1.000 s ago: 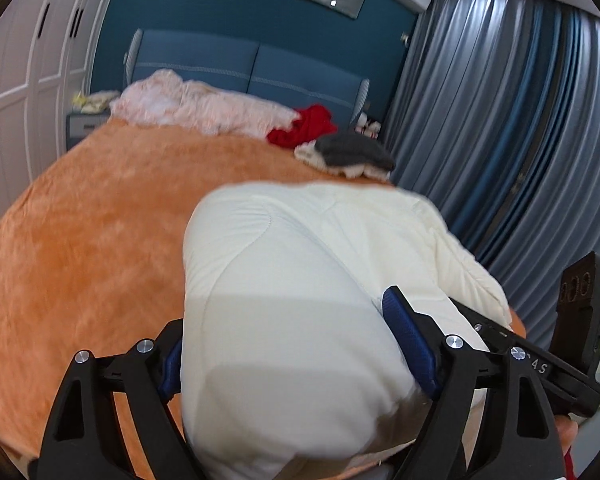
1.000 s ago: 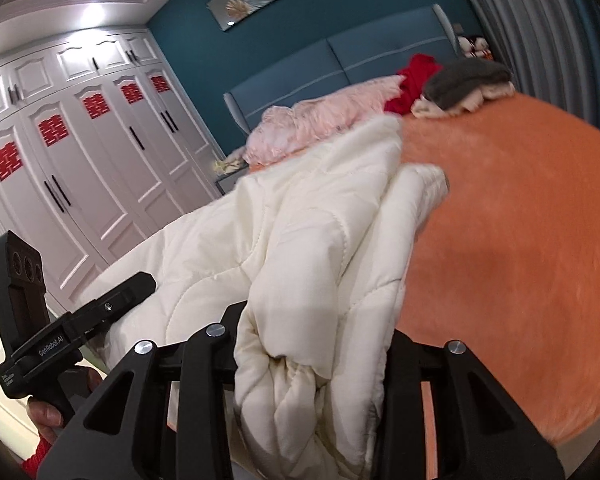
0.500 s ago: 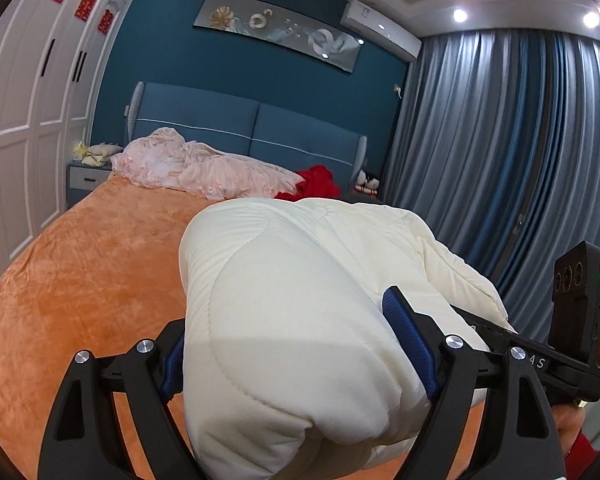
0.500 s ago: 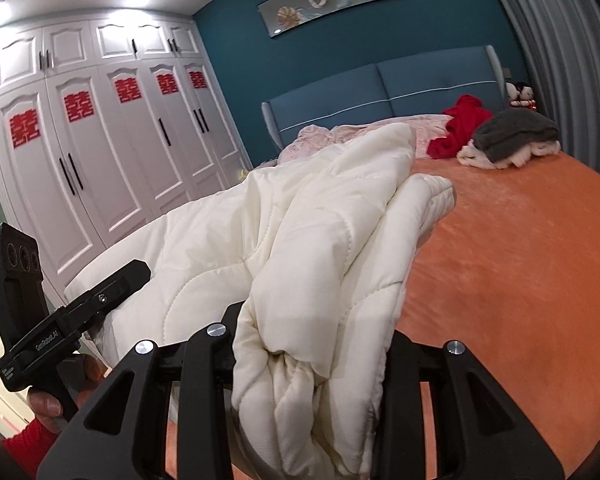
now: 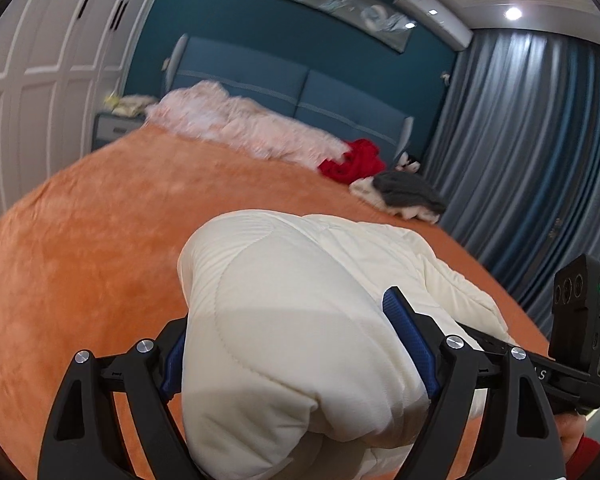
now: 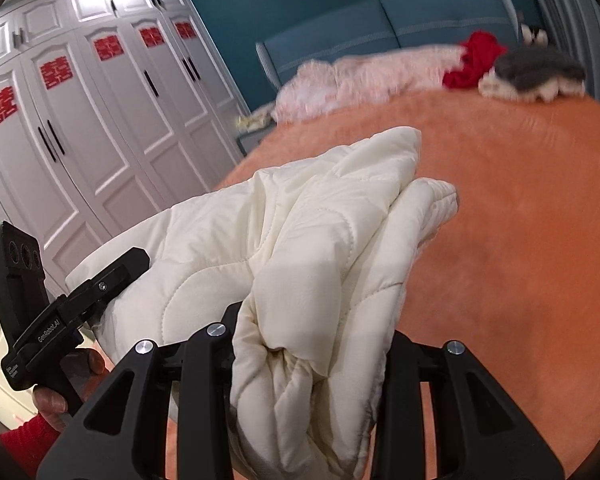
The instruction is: Fold large clothes
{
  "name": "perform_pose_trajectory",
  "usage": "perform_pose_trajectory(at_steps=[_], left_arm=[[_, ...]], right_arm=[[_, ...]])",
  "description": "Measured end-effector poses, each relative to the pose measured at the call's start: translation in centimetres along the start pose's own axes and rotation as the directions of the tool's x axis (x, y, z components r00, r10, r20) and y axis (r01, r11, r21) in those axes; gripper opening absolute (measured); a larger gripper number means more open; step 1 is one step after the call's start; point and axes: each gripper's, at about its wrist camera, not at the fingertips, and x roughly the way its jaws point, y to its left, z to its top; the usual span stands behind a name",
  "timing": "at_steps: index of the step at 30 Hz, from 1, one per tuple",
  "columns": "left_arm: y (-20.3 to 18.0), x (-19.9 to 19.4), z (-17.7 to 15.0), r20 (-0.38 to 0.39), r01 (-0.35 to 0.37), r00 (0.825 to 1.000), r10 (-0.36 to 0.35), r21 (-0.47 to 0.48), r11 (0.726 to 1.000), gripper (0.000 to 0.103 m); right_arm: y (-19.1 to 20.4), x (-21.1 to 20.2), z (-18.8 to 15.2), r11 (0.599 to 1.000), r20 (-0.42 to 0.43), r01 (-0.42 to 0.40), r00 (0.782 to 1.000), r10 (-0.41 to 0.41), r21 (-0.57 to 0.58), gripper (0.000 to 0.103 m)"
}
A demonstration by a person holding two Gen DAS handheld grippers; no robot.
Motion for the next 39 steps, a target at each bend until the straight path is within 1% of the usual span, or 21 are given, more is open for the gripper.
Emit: perform_pose_trajectory(at_steps=[4, 5, 8, 9, 11, 13, 15, 18, 19, 21, 22, 24, 26, 27, 28, 30, 31, 33, 35, 37, 39], left_arm=[[3.1, 0.7, -4.1, -0.098, -0.049, 0.994, 0.043, -0.059, 0.997, 0.082], [3.7, 0.6, -5.2, -0.118, -0.056, 0.992, 0.048, -0.064, 0.996, 0.082], [4.9, 0.0, -8.2, -0.168, -0.094, 0.982, 0.086, -0.042, 0.995, 0.084], [5.3, -0.3, -8.9, -0.190, -0.104, 0.977, 0.094, -0.041, 0.994, 0.086], [5.9, -1.0, -9.5, -0.218, -0.116, 0.971, 0.101, -0.057, 0.992, 0.087], [6.1, -2.2, -9.7, -0.242, -0.144, 0.962, 0.125, -0.063, 0.988, 0.087], [6.2, -3.7, -9.4, -0.252, -0.169, 0.956, 0.151, -0.051, 0.984, 0.086], [6.2, -5.9, -8.2, -0.271, -0.227, 0.940, 0.209, -0.036, 0.973, 0.085], [5.9, -6.4, -7.4, -0.277, -0.254, 0.931, 0.236, -0.031, 0.967, 0.085], [5.3, -6.7, -6.1, -0.277, -0.290, 0.922, 0.270, -0.030, 0.957, 0.085], [4.8, -6.5, -5.1, -0.274, -0.313, 0.916, 0.293, -0.029, 0.949, 0.085], [3.7, -5.5, -3.2, -0.258, -0.322, 0.917, 0.306, -0.023, 0.946, 0.085], [2.7, -4.1, -2.0, -0.245, -0.335, 0.914, 0.325, -0.001, 0.942, 0.085], [2.3, -3.2, -1.6, -0.240, -0.340, 0.912, 0.334, 0.016, 0.940, 0.085], [1.9, -1.5, -1.1, -0.242, -0.368, 0.898, 0.369, 0.051, 0.929, 0.085], [1.9, 1.0, -1.0, -0.262, -0.396, 0.876, 0.404, 0.085, 0.914, 0.085], [2.0, 2.5, -1.1, -0.283, -0.398, 0.868, 0.407, 0.093, 0.913, 0.085], [2.7, 5.0, -1.6, -0.309, -0.402, 0.857, 0.413, 0.102, 0.910, 0.085], [3.4, 6.9, -2.5, -0.326, -0.408, 0.846, 0.422, 0.115, 0.906, 0.085], [4.4, 8.1, -3.3, -0.343, -0.399, 0.849, 0.402, 0.085, 0.913, 0.087], [4.9, 8.7, -3.7, -0.345, -0.402, 0.850, 0.397, 0.059, 0.914, 0.089]], right_arm=[[-0.9, 2.7, -4.3, 0.998, -0.121, -0.005, 0.993, 0.013, 0.064, 0.034], [-1.0, 3.0, -5.4, 0.997, -0.133, -0.005, 0.991, 0.015, 0.075, 0.035], [-1.3, 2.9, -7.8, 0.992, -0.155, -0.022, 0.987, 0.042, 0.127, 0.045], [-1.6, 2.7, -8.5, 0.988, -0.165, -0.028, 0.985, 0.054, 0.154, 0.049], [-1.6, 1.8, -9.2, 0.982, -0.180, -0.040, 0.981, 0.074, 0.187, 0.053], [-1.4, 0.3, -9.5, 0.986, -0.190, -0.027, 0.980, 0.059, 0.164, 0.059], [-0.9, -2.0, -9.5, 0.994, -0.190, 0.021, 0.982, -0.001, 0.105, 0.063], [-0.6, -5.1, -8.8, 0.994, -0.168, 0.095, 0.982, -0.086, 0.048, 0.064], [-0.1, -6.0, -8.1, 0.993, -0.155, 0.121, 0.981, -0.116, 0.019, 0.057], [1.0, -6.5, -7.0, 0.988, -0.133, 0.152, 0.979, -0.155, -0.029, 0.051], [1.7, -6.4, -6.2, 0.985, -0.124, 0.166, 0.977, -0.172, -0.055, 0.046], [3.7, -5.4, -4.1, 0.981, -0.100, 0.167, 0.979, -0.177, -0.094, 0.043], [5.1, -3.7, -2.6, 0.979, -0.098, 0.169, 0.979, -0.180, -0.111, 0.043], [5.8, -2.3, -1.8, 0.974, -0.097, 0.189, 0.975, -0.202, -0.121, 0.043], [6.2, -1.1, -1.3, 0.970, -0.098, 0.207, 0.971, -0.220, -0.129, 0.043], [6.5, 2.0, -0.7, 0.961, -0.121, 0.243, 0.958, -0.258, -0.131, 0.043], [6.3, 3.8, -0.5, 0.957, -0.136, 0.264, 0.951, -0.279, -0.116, 0.043], [5.5, 5.8, -0.6, 0.954, -0.155, 0.283, 0.942, -0.296, -0.104, 0.043], [4.5, 8.0, -1.0, 0.942, -0.169, 0.318, 0.928, -0.332, -0.103, 0.043], [3.5, 9.7, -1.6, 0.938, -0.180, 0.333, 0.921, -0.345, -0.095, 0.043], [2.8, 10.5, -2.2, 0.938, -0.176, 0.336, 0.922, -0.346, -0.087, 0.043]])
